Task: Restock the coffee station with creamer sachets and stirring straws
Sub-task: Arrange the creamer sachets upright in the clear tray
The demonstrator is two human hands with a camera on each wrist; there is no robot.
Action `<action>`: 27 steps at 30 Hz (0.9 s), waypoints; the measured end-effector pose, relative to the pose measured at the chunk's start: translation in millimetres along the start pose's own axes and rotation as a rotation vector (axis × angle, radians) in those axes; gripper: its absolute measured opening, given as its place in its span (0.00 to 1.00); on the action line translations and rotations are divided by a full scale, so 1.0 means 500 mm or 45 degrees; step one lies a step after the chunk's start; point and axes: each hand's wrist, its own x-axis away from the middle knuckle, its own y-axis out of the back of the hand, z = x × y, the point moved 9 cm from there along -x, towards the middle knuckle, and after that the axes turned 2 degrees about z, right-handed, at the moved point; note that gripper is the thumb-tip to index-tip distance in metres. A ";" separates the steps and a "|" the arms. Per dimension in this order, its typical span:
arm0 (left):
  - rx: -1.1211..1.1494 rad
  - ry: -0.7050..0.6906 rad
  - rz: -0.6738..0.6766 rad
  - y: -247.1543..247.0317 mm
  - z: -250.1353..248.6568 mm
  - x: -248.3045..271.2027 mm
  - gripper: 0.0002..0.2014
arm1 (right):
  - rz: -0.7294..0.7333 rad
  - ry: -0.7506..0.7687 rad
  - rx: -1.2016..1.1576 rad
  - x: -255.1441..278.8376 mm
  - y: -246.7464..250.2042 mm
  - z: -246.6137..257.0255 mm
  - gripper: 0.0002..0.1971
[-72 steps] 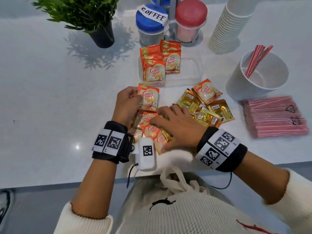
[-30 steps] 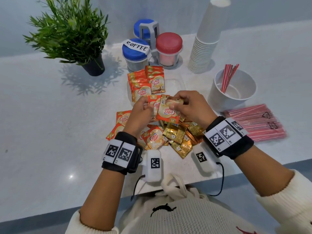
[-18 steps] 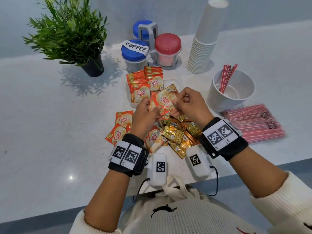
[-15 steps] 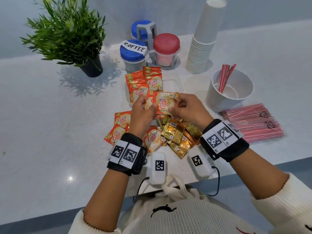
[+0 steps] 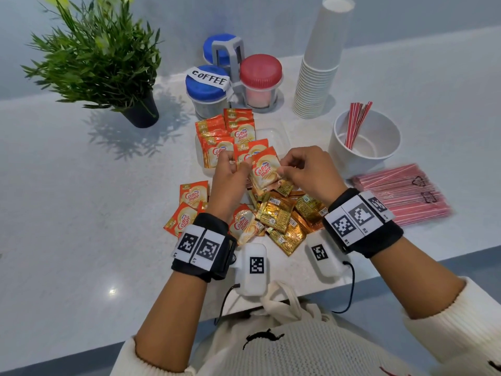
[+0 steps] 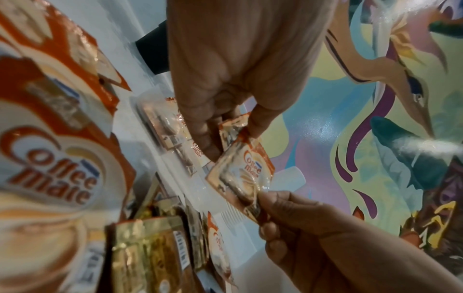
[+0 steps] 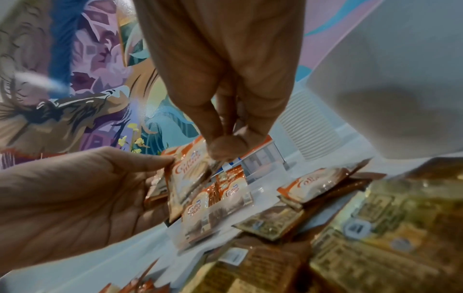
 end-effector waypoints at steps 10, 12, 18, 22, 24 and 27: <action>-0.022 -0.026 0.186 -0.047 0.003 0.012 0.12 | -0.015 -0.187 -0.423 0.018 -0.006 -0.034 0.11; -0.029 -0.014 0.192 -0.053 0.007 0.013 0.09 | 0.007 -0.184 -0.427 0.023 -0.015 -0.032 0.11; -0.077 0.060 0.025 -0.030 0.031 0.006 0.14 | 0.100 -0.015 -0.064 0.030 -0.030 -0.017 0.04; -0.058 0.085 -0.041 -0.010 0.038 0.001 0.17 | 0.452 0.095 0.382 0.053 -0.081 -0.019 0.14; -0.043 0.095 -0.049 -0.007 0.040 0.000 0.19 | 0.602 0.106 0.558 0.068 -0.110 -0.026 0.25; -0.040 0.113 -0.054 -0.004 0.039 0.000 0.18 | 0.649 0.199 0.837 0.082 -0.136 -0.025 0.32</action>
